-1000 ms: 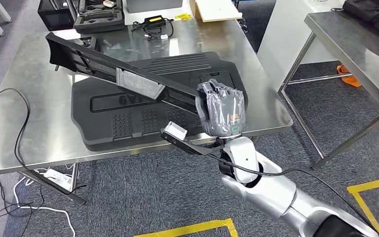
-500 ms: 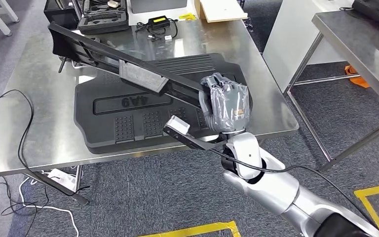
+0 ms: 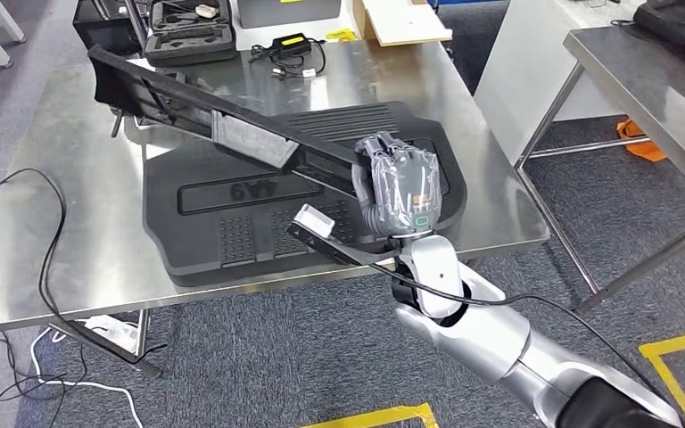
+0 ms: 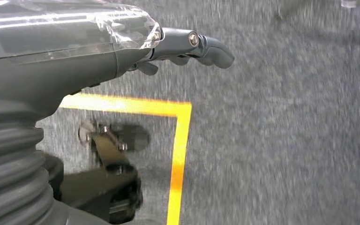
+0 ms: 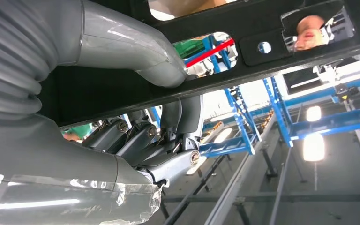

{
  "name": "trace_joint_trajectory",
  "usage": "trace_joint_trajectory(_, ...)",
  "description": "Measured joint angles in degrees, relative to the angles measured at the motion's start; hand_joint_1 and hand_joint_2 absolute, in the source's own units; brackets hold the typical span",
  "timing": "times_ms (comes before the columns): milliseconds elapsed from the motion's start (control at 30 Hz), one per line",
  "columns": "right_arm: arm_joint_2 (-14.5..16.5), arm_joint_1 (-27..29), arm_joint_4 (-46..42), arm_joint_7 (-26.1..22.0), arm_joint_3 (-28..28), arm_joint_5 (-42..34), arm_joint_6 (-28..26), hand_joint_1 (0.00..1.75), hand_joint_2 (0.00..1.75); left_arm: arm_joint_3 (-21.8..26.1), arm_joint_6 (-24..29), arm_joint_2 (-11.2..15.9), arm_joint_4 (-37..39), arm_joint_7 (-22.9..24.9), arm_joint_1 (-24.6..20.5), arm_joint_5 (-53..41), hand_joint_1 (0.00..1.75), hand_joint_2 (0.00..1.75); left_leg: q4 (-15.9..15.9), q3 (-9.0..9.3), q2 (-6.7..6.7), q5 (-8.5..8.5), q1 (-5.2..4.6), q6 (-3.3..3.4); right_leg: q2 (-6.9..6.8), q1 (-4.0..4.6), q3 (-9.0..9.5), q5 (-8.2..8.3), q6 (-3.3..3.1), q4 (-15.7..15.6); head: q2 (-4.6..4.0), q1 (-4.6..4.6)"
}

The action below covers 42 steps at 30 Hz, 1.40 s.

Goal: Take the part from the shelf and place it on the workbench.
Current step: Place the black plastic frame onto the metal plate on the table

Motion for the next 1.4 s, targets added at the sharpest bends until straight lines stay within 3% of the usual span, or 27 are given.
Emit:
trace_joint_trajectory(67, 0.0, -0.1, 0.1, 0.0, 0.0, 0.0, 0.0, 1.75, 1.75, 0.0, 0.0, 0.0, 0.0, 0.0, -0.1, 0.0, 0.00, 1.75, -0.4, 0.32, 0.09, 0.02, 0.09, 0.77, -0.05, 0.00, -1.69, -2.26, 0.24, 3.9, 0.00, 0.40)
trace_joint_trajectory(133, 0.0, -0.2, 0.2, 0.0, 0.0, -0.1, 0.0, 1.75, 1.75, 0.0, 0.0, 0.0, 0.0, 0.0, -0.1, 0.0, 0.00, 1.75, -0.4, 0.50, 0.14, -0.15, -0.18, 1.31, -0.07, 0.14, -5.63, -5.45, 0.21, 11.7, 0.00, 0.90)
trace_joint_trajectory(167, 0.1, -0.2, 0.4, 0.0, 0.0, -0.2, 0.0, 1.75, 1.75, 0.0, -0.1, 0.0, 0.0, 0.0, -0.1, 0.0, 0.00, 1.75, -0.4, 0.60, 0.13, -0.26, -0.36, 1.48, -0.06, 0.22, -7.42, -6.27, 0.16, 14.9, 0.00, 1.05)
trace_joint_trajectory(200, 0.1, -0.2, 0.6, 0.0, 0.0, -0.2, 0.0, 1.75, 1.75, 0.0, -0.1, 0.0, 0.0, 0.0, 0.0, 0.0, 0.00, 1.75, -0.4, 0.77, 0.09, -0.37, -0.56, 1.64, -0.06, 0.31, -8.36, -5.95, 0.00, 16.2, 0.00, 1.16)
trace_joint_trajectory(233, 0.1, -0.2, 0.7, 0.0, 0.0, -0.3, 0.1, 1.75, 1.75, 0.0, -0.1, 0.0, 0.0, 0.0, 0.0, 0.0, 0.00, 1.75, -0.4, 0.99, 0.03, -0.51, -0.73, 1.75, -0.06, 0.42, -8.20, -4.51, -0.27, 15.2, 0.00, 1.24)
trace_joint_trajectory(300, 0.1, -0.3, 1.0, 0.0, 0.0, -0.5, 0.1, 1.75, 1.75, 0.0, -0.1, 0.0, 0.0, 0.0, 0.0, 0.0, 0.00, 1.75, -0.4, 1.58, -0.12, -0.85, -0.96, 1.84, -0.07, 0.85, -5.36, 0.04, -1.20, 7.9, 0.00, 1.41)
trace_joint_trajectory(367, 0.1, -0.6, 1.2, 0.0, 0.0, -0.6, 0.1, 1.75, 1.75, 0.0, -0.1, -0.1, 0.0, 0.1, 0.0, 0.0, 0.00, 1.75, -0.3, 1.77, -0.18, -1.14, -1.16, 1.61, -0.13, 1.35, -2.83, 2.48, -1.88, 1.7, 0.00, 1.33)
trace_joint_trajectory(500, 0.3, -1.1, 1.9, 0.0, 0.0, -1.1, 0.2, 1.75, 1.75, 0.0, 0.4, -0.1, 0.0, 0.8, 0.0, 0.0, 0.00, 1.75, -0.2, 1.74, -0.12, -1.54, -1.33, 1.48, -0.15, 1.53, -2.09, 2.36, -1.59, -0.1, 0.00, 1.14)
trace_joint_trajectory(800, 0.5, -1.9, 3.2, 0.2, 0.0, -1.2, 0.4, 1.75, 1.75, 0.0, 0.2, -0.1, 0.0, 1.0, 0.0, 0.0, 0.00, 1.75, -0.9, 2.14, -0.12, -1.41, -1.22, 1.10, -0.15, 1.64, -2.02, 2.09, -2.01, -0.1, 0.00, 1.09)
trace_joint_trajectory(1300, 0.9, -5.0, 5.3, 0.0, 0.0, -2.4, 0.6, 1.75, 1.75, -0.3, -1.6, -0.1, 0.0, 0.0, -0.1, 0.0, 0.00, 1.75, -1.0, 2.21, -0.12, -1.44, -1.20, 0.90, -0.16, 1.58, -1.88, 2.06, -2.04, -0.2, 0.00, 1.10)
trace_joint_trajectory(1400, 1.2, -5.8, 5.8, -0.2, 0.1, -2.4, 0.5, 1.75, 1.75, -0.3, -1.6, -0.1, 0.0, 0.0, -0.1, 0.0, 0.00, 0.44, -1.0, 2.22, -0.13, -1.44, -1.22, 0.90, -0.17, 1.56, -1.84, 2.07, -2.04, -0.2, 0.00, 1.10)
